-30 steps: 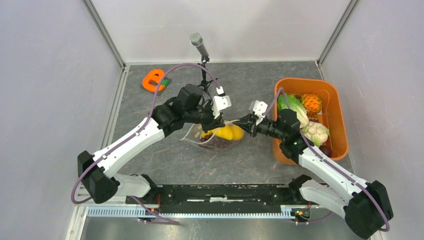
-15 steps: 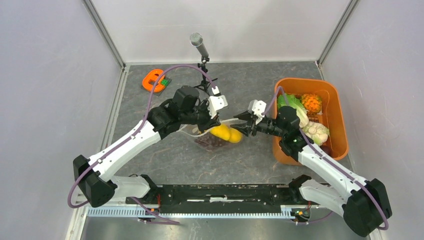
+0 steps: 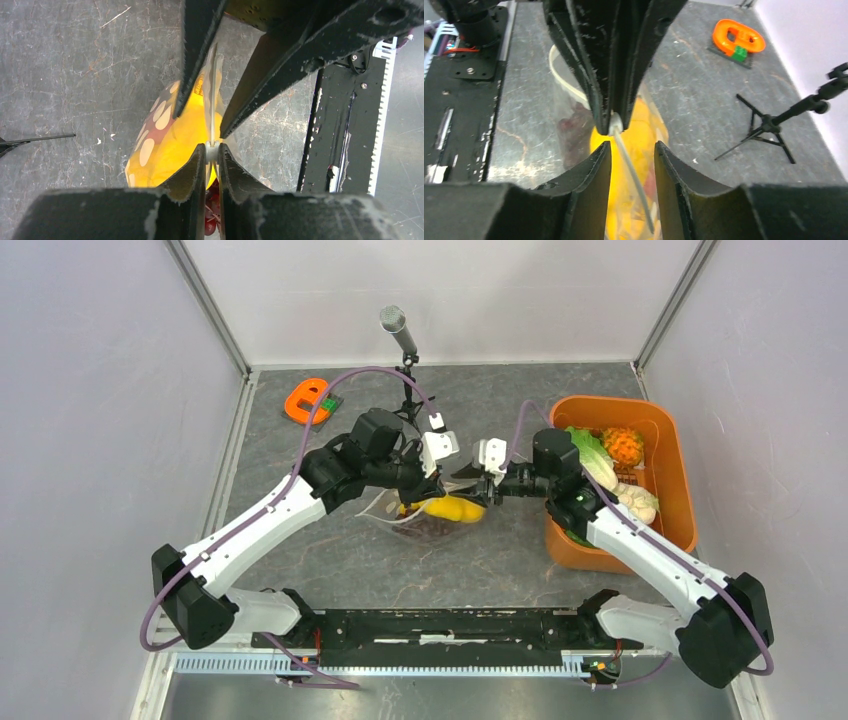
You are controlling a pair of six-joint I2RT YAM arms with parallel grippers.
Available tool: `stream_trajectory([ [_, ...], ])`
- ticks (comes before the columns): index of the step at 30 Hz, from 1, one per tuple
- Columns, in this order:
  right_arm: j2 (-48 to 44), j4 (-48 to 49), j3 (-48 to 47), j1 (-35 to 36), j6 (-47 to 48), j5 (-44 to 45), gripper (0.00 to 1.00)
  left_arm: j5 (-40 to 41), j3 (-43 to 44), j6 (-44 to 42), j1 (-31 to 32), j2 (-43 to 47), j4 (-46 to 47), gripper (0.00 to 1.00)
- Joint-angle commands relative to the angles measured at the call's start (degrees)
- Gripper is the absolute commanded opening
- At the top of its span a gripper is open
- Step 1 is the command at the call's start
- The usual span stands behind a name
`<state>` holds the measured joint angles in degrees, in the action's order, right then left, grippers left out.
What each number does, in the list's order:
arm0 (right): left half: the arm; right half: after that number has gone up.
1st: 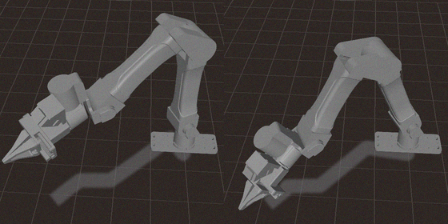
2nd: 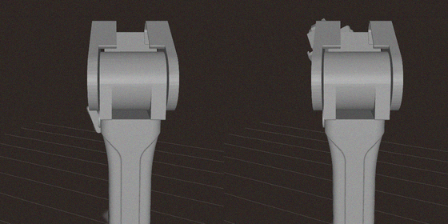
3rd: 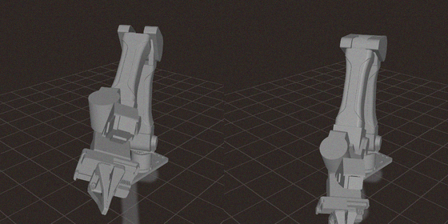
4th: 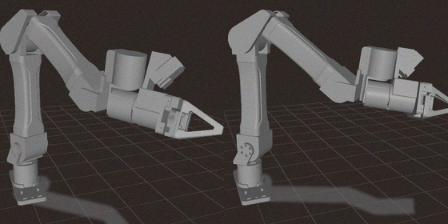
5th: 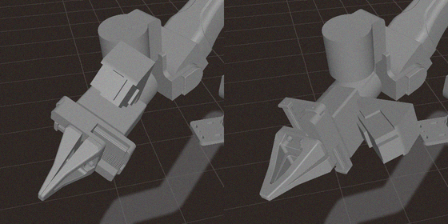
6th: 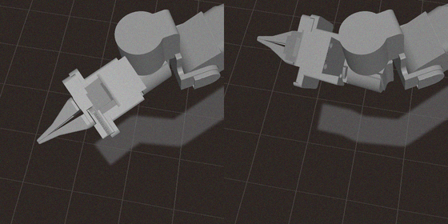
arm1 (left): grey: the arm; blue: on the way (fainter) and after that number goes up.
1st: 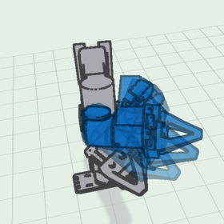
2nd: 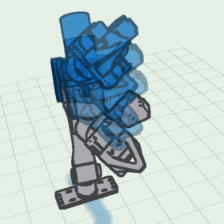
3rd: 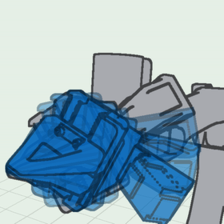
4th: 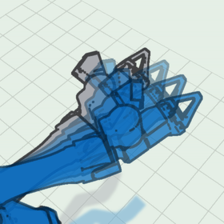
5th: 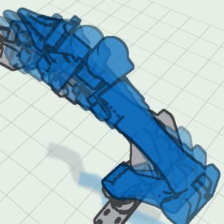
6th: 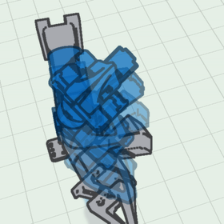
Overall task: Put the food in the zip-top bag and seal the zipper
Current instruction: Zip the zipper food storage bag at the center of the board.
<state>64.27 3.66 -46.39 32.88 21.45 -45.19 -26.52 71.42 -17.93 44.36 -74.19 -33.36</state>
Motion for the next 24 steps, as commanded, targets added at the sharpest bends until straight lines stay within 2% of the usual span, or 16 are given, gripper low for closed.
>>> stream_trajectory([
  [1,0.5,-3.5,-1.6,0.6,3.7,-2.4,0.39,-2.2,2.6,1.8,-0.1,0.9,2.6,0.02],
  [3,0.8,-3.6,-1.8,0.7,3.5,-3.0,0.28,-1.9,2.3,1.9,-0.1,1.2,3.0,0.02],
  [5,0.7,-2.8,-1.6,0.7,3.1,-2.9,0.24,-1.3,2.1,1.9,-0.1,1.5,3.0,0.02],
  [8,-0.6,0.8,0.5,0.7,1.5,-1.1,0.13,-0.2,1.4,1.8,-0.1,1.8,3.1,0.02],
  [10,-1.7,4.7,2.2,0.7,-1.0,1.1,0.01,0.9,0.6,1.6,-0.1,2.0,3.2,0.02],
  [13,-3.9,10.4,5.9,0.7,-5.1,6.2,0.00,5.5,-1.8,1.4,-0.2,2.7,4.1,0.02],
  [19,-7.4,15.6,11.0,0.6,-10.4,17.1,0.00,10.9,-5.0,1.7,-0.2,5.3,5.1,0.02],
  [24,-8.7,17.7,12.9,0.4,-12.3,19.5,0.00,12.9,-6.1,2.1,-0.5,5.8,5.5,0.02],
])
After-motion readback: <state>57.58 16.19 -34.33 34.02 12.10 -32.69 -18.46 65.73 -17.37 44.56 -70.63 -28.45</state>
